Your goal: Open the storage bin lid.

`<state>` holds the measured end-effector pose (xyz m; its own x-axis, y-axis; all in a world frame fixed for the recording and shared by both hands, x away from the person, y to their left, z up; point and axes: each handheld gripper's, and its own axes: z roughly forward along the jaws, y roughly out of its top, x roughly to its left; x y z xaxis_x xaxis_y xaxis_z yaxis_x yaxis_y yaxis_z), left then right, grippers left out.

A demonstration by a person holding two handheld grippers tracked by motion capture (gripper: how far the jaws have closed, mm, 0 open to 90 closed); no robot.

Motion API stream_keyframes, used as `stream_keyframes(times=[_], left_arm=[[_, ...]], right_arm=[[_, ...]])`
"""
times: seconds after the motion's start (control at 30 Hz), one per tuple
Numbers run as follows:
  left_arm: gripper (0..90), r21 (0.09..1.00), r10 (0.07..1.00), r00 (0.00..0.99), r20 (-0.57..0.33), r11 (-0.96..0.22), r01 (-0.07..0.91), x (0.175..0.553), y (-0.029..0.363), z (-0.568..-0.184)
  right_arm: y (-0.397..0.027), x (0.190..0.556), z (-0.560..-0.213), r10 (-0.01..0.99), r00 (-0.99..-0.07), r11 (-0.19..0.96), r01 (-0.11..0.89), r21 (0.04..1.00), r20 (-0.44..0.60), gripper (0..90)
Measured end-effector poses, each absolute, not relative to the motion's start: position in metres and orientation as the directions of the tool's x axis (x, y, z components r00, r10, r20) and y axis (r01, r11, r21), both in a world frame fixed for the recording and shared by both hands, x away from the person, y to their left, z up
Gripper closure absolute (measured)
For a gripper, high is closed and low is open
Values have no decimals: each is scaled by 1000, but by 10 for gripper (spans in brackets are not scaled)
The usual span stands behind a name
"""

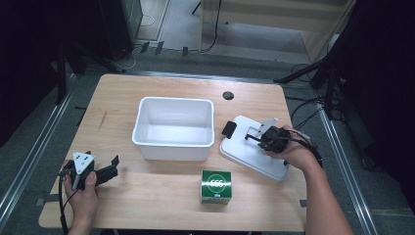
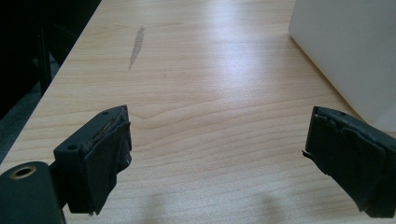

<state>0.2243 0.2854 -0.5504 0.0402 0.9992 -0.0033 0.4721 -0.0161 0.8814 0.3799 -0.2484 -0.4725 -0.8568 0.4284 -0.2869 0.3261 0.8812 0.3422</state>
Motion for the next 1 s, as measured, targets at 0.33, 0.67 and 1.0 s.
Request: stream_keyframes(times=[0.33,0.67,1.0], left_arm=[[73,881,999,41,-2,-18,473,224,285,-550],[73,882,999,37,-3,-15,471,224,285,-550],[73,882,999,37,-4,-14,471,224,286,-550]], right_arm=[[-246,370,-460,457,-847,860,343,377,-272,279],[-243,364,-455,472,-853,855,379,355,-225,0],[-237,351,-441,453,-851,864,346,366,-264,0]])
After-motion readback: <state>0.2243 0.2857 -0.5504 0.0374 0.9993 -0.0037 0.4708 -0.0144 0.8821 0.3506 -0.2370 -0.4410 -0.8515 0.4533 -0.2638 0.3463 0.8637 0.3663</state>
